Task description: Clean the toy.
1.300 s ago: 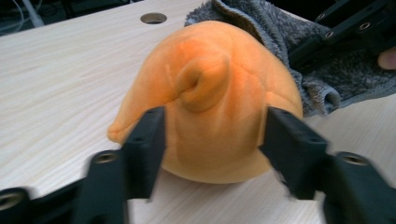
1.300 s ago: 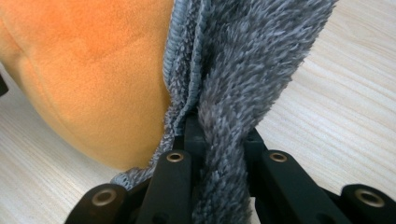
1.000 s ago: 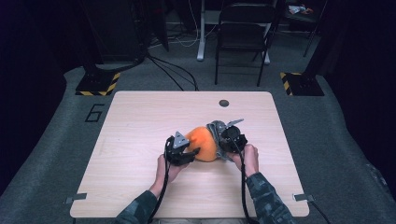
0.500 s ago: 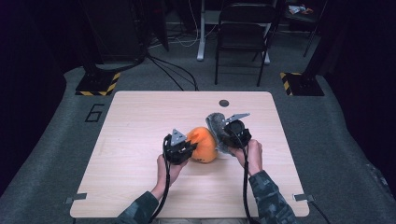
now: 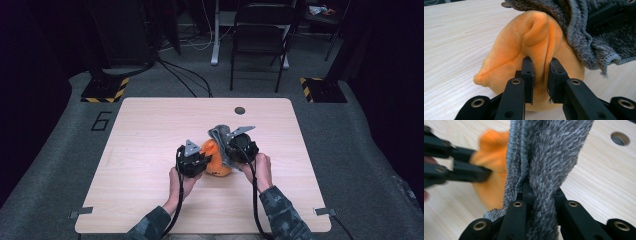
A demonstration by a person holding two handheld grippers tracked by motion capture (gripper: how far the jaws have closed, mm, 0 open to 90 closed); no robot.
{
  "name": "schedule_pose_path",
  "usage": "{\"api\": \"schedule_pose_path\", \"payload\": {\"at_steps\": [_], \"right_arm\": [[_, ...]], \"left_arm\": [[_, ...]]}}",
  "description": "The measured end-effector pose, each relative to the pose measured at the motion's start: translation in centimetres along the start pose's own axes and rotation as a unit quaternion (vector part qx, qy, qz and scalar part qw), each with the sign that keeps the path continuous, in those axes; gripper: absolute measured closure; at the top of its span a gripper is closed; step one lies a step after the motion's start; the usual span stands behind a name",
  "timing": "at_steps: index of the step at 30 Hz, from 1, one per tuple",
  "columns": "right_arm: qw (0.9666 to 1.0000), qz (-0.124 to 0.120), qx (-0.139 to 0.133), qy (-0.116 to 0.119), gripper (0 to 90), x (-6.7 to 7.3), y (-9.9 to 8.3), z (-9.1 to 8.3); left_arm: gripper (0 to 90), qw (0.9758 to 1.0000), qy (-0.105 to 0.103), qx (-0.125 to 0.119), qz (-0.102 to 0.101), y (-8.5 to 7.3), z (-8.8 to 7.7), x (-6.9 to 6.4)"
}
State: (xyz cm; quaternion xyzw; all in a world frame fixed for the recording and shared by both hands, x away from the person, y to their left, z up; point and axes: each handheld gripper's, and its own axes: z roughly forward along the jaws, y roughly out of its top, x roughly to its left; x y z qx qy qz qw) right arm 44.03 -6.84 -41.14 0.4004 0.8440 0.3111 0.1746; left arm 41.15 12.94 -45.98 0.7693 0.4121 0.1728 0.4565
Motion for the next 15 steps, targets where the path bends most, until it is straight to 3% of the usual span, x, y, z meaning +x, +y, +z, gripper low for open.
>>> {"api": "schedule_pose_path", "payload": {"at_steps": [6, 8, 11, 15], "right_arm": [[0.9985, 0.028, 0.044, -0.016, 79.6, -2.0, -2.3, 2.5], [0.9963, 0.053, 0.066, -0.013, 79.6, -2.9, -3.2, 3.5], [0.9936, 0.06, 0.095, -0.016, 79.5, -3.3, -4.3, 4.8], [0.9936, 0.066, 0.089, -0.022, 79.4, -3.8, -4.1, 4.2]], "left_arm": [[77.1, 1.0, 0.001, 0.001, 0.001, -0.1, 0.4, 0.5], [77.0, 1.0, 0.003, 0.0, 0.0, -0.1, 0.4, 0.5], [76.6, 1.0, 0.006, -0.001, 0.001, -0.2, 0.3, 0.5], [76.1, 0.9999, 0.009, -0.004, -0.003, -0.2, 0.2, 0.5]]}}
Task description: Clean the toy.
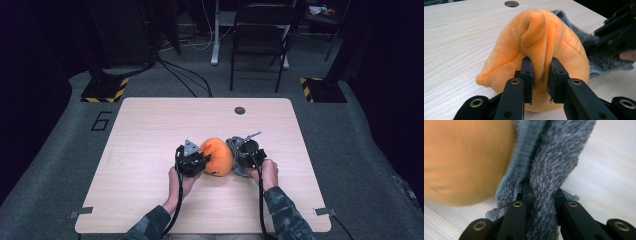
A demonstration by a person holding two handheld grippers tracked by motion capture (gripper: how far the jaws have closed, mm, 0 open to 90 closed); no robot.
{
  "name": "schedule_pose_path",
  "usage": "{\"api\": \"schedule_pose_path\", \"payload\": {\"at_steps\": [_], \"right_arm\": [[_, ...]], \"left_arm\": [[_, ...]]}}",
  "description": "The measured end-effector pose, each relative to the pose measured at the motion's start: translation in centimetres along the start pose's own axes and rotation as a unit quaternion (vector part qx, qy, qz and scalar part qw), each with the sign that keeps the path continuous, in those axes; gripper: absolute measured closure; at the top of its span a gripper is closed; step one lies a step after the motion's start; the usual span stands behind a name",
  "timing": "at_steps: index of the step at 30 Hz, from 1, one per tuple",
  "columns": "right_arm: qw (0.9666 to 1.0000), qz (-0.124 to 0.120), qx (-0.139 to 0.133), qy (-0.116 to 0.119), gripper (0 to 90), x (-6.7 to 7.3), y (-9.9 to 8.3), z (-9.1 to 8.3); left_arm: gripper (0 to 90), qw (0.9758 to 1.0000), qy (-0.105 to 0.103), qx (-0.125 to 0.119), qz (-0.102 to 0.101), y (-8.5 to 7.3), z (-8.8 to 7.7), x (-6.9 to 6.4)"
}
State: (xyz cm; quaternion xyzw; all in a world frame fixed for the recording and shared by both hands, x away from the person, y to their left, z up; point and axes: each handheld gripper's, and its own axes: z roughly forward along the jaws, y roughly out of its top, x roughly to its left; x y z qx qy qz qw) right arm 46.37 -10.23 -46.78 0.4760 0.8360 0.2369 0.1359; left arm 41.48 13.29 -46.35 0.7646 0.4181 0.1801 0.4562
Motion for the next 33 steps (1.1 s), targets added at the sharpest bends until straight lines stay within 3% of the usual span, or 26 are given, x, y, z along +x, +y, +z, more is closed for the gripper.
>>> {"api": "schedule_pose_path", "payload": {"at_steps": [3, 6, 9, 11, 14, 17, 19, 23, 27, 28, 30, 31, 33], "right_arm": [[0.9995, 0.006, -0.031, 0.009, 79.4, -0.2, 0.8, -2.0], [0.9973, 0.003, -0.064, 0.035, 79.4, 0.6, 1.6, -3.5], [0.9971, -0.017, -0.065, 0.035, 79.4, 2.0, 1.9, -3.5], [0.9972, -0.03, -0.067, 0.017, 79.4, 2.5, 2.0, -3.4], [0.9953, -0.015, -0.093, 0.022, 79.4, 2.1, 2.2, -5.0], [0.9922, -0.003, -0.115, 0.049, 79.3, 2.4, 2.4, -6.1], [0.9922, -0.016, -0.103, 0.069, 79.4, 3.2, 2.6, -5.5], [0.9951, -0.023, -0.081, 0.051, 79.6, 3.9, 2.2, -3.2], [0.9955, -0.023, -0.081, 0.042, 79.8, 3.9, 1.9, -2.9], [0.9953, -0.036, -0.081, 0.039, 79.8, 3.8, 1.9, -2.9], [0.9954, -0.034, -0.081, 0.038, 79.8, 3.8, 1.9, -2.8], [0.9956, -0.032, -0.08, 0.036, 79.8, 3.7, 1.8, -2.8], [0.9954, -0.035, -0.081, 0.037, 79.8, 3.5, 1.7, -2.7]], "left_arm": [[75.8, 1.0, 0.0, 0.002, -0.002, 0.0, -0.1, 0.2], [75.3, 1.0, 0.002, 0.001, -0.002, 0.0, 0.0, 0.3], [74.7, 1.0, 0.004, 0.002, -0.005, 0.0, 0.0, 0.4], [74.6, 1.0, 0.007, 0.001, -0.005, 0.0, 0.0, 0.4], [74.4, 1.0, 0.007, 0.002, -0.003, -0.1, -0.1, 0.3], [74.3, 1.0, 0.007, 0.001, -0.002, -0.1, -0.1, 0.3], [74.1, 1.0, 0.007, 0.002, -0.002, -0.1, 0.0, 0.3], [70.2, 1.0, 0.005, 0.008, -0.001, -0.2, 0.1, 0.4], [57.1, 0.9999, -0.005, 0.009, 0.007, 0.1, -0.1, 0.7], [52.8, 0.9998, -0.017, 0.011, 0.006, 0.3, -0.2, 0.9], [44.5, 0.9996, -0.025, 0.01, 0.007, 0.6, -0.5, 1.6], [41.8, 0.9987, -0.049, 0.012, 0.007, 0.8, -0.5, 2.2], [37.1, 0.9986, -0.049, 0.017, 0.01, 0.8, -0.4, 2.8]]}}
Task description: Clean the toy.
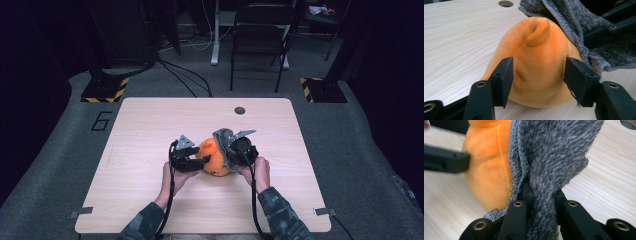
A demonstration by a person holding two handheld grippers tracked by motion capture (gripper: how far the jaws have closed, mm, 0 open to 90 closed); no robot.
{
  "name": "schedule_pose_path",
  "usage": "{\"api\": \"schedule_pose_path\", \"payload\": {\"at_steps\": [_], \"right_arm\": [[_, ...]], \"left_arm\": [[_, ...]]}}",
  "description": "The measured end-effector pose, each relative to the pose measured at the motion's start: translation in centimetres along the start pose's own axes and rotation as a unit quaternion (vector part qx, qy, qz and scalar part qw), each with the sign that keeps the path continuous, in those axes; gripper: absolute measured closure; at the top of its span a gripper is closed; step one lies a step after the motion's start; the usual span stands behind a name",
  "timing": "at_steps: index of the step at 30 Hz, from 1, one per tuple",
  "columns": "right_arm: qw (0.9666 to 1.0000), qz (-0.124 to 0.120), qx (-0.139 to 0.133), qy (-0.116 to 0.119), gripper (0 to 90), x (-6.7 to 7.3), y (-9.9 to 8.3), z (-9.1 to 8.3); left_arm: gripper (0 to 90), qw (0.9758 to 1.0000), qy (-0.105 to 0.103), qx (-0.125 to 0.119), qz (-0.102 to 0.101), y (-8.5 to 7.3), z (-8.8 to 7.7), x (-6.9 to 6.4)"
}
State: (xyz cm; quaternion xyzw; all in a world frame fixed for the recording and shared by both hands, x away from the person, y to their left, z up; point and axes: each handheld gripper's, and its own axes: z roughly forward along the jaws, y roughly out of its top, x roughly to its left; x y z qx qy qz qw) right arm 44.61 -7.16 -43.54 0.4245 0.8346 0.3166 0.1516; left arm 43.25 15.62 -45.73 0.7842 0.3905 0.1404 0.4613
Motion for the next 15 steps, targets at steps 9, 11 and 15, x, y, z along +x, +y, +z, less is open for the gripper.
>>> {"api": "schedule_pose_path", "payload": {"at_steps": [9, 11, 15], "right_arm": [[1.0, 0.001, 0.005, 0.003, 79.8, -0.5, -0.1, 0.1], [0.9999, 0.006, 0.007, 0.005, 79.8, -0.6, -0.1, 0.1], [1.0, -0.001, 0.003, 0.002, 79.7, -0.7, 0.0, 0.1]], "left_arm": [[43.0, 0.9987, -0.035, 0.028, 0.026, -0.4, 1.6, 0.0], [54.4, 0.9989, -0.029, 0.026, 0.025, -0.6, 1.7, -0.1], [67.8, 0.9993, -0.002, 0.021, 0.032, -0.8, 1.7, -0.8]]}}
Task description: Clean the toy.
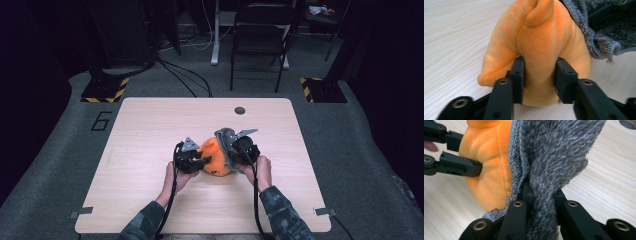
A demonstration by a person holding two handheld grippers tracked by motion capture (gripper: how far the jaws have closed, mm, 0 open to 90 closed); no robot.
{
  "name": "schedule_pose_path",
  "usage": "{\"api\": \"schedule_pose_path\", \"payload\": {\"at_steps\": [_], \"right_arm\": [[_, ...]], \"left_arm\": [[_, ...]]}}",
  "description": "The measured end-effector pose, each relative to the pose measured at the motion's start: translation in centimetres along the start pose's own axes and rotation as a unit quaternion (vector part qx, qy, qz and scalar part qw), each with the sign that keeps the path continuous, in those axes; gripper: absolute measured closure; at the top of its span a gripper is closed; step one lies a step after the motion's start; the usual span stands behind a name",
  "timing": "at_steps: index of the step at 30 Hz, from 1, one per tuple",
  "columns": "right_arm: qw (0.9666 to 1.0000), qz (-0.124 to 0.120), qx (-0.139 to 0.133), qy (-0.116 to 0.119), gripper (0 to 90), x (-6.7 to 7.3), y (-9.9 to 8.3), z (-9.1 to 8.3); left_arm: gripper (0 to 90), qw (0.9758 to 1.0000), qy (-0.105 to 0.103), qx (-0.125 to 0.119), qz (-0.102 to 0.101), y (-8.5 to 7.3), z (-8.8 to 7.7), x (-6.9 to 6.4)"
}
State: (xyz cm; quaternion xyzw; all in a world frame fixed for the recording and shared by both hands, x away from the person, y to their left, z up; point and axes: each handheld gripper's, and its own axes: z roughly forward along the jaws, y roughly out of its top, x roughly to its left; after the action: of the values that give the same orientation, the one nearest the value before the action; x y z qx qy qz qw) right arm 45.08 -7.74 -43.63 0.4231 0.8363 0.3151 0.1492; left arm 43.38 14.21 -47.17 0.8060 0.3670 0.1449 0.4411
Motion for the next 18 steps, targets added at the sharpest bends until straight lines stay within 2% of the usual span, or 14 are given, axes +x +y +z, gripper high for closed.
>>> {"api": "schedule_pose_path", "payload": {"at_steps": [2, 6, 7, 10, 12, 14, 16, 18], "right_arm": [[1.0, 0.004, -0.006, -0.001, 79.7, -0.1, 0.1, -0.2], [0.9996, 0.014, -0.025, 0.001, 79.6, -0.5, 0.7, -1.6], [0.9994, 0.016, -0.029, 0.002, 79.6, -0.6, 0.9, -1.9], [0.9982, 0.019, -0.055, 0.009, 79.6, -0.3, 1.5, -3.4], [0.997, 0.011, -0.074, 0.016, 79.5, 0.3, 1.9, -4.4], [0.9964, 0.007, -0.081, 0.023, 79.5, 0.9, 2.1, -4.5], [0.9972, -0.001, -0.07, 0.028, 79.4, 1.7, 2.1, -3.7], [0.9984, -0.004, -0.052, 0.022, 79.4, 2.0, 1.9, -2.6]], "left_arm": [[71.2, 0.9997, 0.02, -0.011, -0.002, 0.0, -0.2, -0.5], [73.9, 0.9984, 0.043, -0.033, -0.014, 0.3, -0.8, -1.1], [74.1, 0.9976, 0.056, -0.039, -0.012, 0.4, -1.0, -1.3], [74.1, 0.9957, 0.074, -0.051, -0.019, 0.7, -1.5, -1.6], [73.9, 0.9955, 0.077, -0.048, -0.025, 0.6, -1.5, -1.6], [73.7, 0.9957, 0.074, -0.048, -0.029, 0.5, -1.4, -1.7], [72.9, 0.996, 0.074, -0.045, -0.022, 0.4, -1.3, -1.8], [72.6, 0.9964, 0.074, -0.038, -0.017, 0.3, -1.1, -2.0]]}}
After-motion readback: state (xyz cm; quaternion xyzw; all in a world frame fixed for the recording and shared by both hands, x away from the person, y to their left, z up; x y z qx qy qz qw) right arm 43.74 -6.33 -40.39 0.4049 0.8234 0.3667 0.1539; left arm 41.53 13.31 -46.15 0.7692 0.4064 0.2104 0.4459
